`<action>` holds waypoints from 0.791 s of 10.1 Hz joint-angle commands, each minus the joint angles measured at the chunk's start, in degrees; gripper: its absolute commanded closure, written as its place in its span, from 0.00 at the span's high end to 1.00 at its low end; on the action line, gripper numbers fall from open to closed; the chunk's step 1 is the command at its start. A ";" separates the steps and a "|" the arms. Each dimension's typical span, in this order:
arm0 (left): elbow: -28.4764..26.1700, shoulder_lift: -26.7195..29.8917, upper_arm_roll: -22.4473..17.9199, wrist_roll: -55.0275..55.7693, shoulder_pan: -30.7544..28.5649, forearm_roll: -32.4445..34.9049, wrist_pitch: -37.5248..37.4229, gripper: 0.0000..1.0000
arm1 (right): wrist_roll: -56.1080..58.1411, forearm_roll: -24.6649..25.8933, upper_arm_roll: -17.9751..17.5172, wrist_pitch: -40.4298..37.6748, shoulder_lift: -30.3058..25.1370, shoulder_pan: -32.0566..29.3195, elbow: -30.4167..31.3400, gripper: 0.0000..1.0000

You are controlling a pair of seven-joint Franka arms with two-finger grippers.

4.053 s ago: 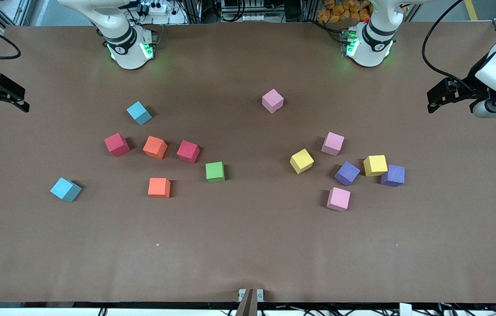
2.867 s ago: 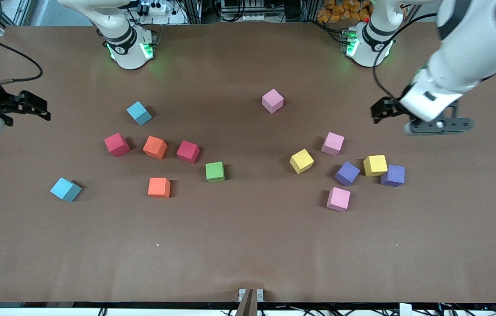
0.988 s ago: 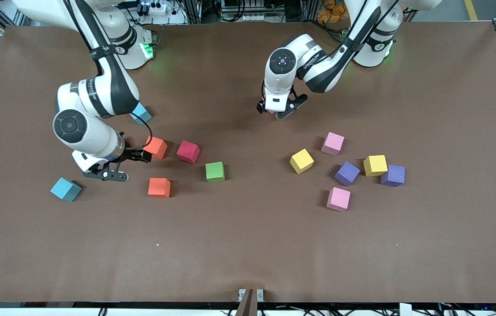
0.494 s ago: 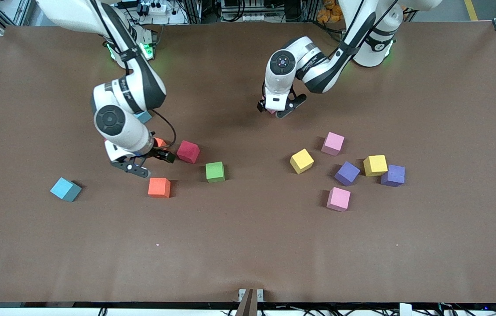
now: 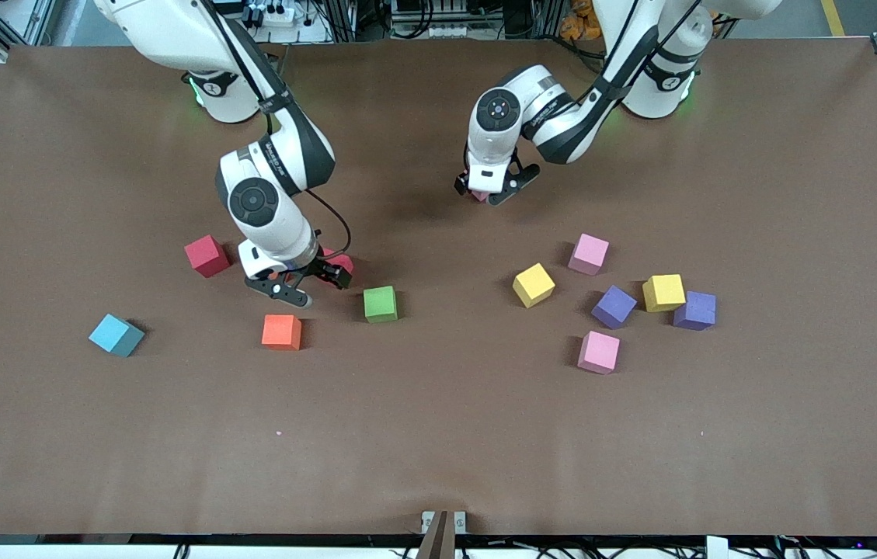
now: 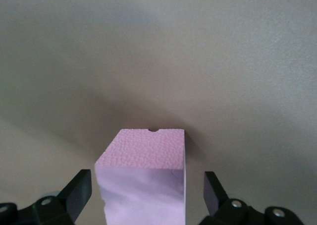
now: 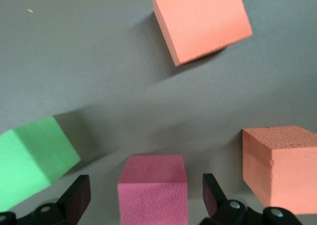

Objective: Form number 2 with 11 blocks
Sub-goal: 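Grasp the pink cube with the left gripper while the right gripper grasps the red cube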

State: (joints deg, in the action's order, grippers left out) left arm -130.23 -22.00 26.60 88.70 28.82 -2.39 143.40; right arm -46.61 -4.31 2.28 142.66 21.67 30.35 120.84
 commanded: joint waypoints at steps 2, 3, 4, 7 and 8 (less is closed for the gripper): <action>-0.29 -0.94 0.12 0.08 0.89 -0.51 2.68 0.35 | -0.41 -0.96 0.18 2.62 -0.75 2.34 2.99 1.00; 0.06 -0.76 0.12 -0.88 0.89 -0.42 2.67 0.08 | -0.41 -0.96 0.18 2.62 -0.75 2.78 3.08 1.00; 0.76 -0.41 0.12 -2.81 1.15 -0.42 2.67 0.00 | -0.24 -0.96 0.18 2.62 -0.75 3.05 3.78 1.00; 4.18 -0.41 0.12 -15.07 4.93 -0.24 0.49 0.00 | 0.55 -0.88 0.18 3.50 -0.31 3.05 6.24 1.00; 6.45 -0.84 0.12 -18.87 5.02 -0.24 -3.00 0.00 | 0.47 -0.96 0.18 3.50 0.04 3.05 6.25 1.00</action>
State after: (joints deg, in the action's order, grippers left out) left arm -126.22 -23.42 26.95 75.52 33.18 -2.33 144.61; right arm -46.58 -4.37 2.22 145.11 21.72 33.03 125.95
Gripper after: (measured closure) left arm 0.401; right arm 0.000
